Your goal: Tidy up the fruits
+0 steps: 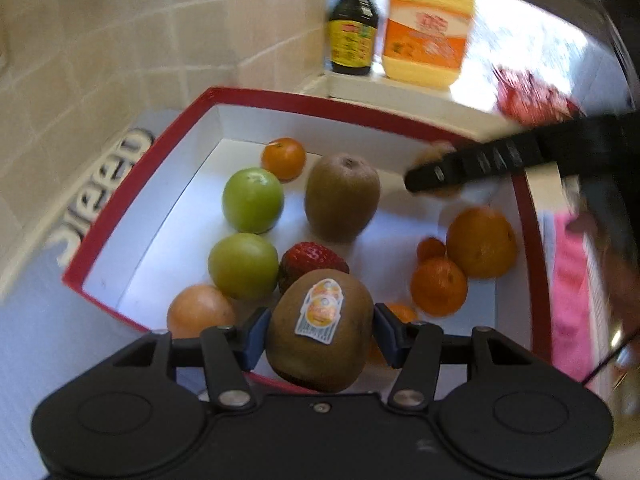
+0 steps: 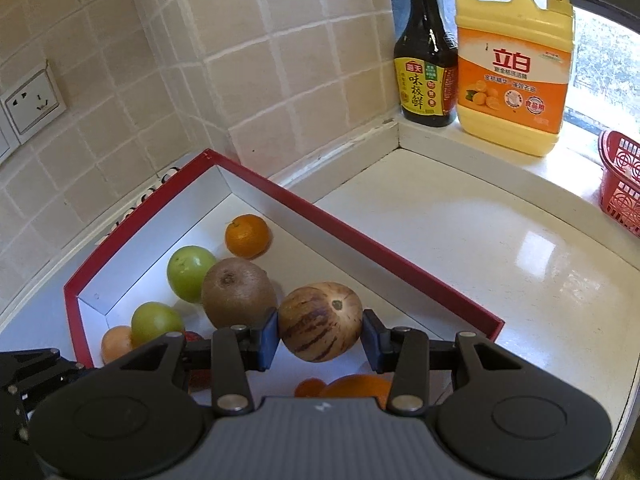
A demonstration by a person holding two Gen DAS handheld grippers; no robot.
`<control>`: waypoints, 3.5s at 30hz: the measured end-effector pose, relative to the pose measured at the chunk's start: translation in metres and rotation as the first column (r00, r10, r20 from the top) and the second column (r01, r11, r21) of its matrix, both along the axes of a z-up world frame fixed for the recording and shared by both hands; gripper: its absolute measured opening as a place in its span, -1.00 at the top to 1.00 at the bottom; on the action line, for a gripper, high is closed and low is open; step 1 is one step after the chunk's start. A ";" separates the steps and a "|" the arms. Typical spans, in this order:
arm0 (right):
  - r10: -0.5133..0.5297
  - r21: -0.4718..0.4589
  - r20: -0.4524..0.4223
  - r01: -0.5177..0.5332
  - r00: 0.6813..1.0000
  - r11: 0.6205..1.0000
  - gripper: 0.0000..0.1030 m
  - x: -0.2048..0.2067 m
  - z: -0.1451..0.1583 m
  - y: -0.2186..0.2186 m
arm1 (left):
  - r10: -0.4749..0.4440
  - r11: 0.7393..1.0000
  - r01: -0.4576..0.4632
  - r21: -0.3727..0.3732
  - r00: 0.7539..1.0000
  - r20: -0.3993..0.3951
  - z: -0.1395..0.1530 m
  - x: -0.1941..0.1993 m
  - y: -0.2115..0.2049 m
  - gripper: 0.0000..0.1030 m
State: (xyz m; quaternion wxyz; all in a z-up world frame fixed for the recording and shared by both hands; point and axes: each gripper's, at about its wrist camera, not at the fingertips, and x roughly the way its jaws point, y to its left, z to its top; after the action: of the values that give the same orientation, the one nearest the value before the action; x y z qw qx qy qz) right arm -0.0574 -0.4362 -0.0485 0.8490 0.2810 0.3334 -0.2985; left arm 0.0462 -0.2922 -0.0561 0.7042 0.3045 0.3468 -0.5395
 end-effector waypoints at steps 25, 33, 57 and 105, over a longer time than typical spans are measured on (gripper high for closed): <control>0.028 0.065 -0.047 -0.025 0.999 0.998 -0.05 0.008 0.002 -0.002 | 0.108 0.993 -0.113 -0.041 0.988 -0.107 0.031 0.008 0.013 -0.51; 0.083 -0.055 0.065 -0.080 0.994 0.995 -0.45 -0.034 0.064 0.055 | 0.278 0.950 -0.250 -0.188 0.949 0.146 0.117 -0.051 0.070 -0.67; 0.124 -0.116 -0.066 -0.131 0.990 0.985 -0.57 -0.020 0.082 0.133 | 0.491 0.866 -0.465 -0.185 0.860 0.136 0.136 -0.061 0.133 -0.81; 0.130 -0.102 -0.160 -0.147 0.979 0.984 -0.61 -0.004 0.045 0.103 | 0.491 0.871 -0.487 -0.062 0.868 0.077 0.085 -0.039 0.093 -0.81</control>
State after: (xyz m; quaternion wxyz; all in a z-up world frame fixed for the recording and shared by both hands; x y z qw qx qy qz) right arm -0.0617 -0.3328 -0.0037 0.8544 0.1849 0.3985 -0.2776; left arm 0.0069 -0.1990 0.0294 0.8388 0.2164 0.3693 -0.3364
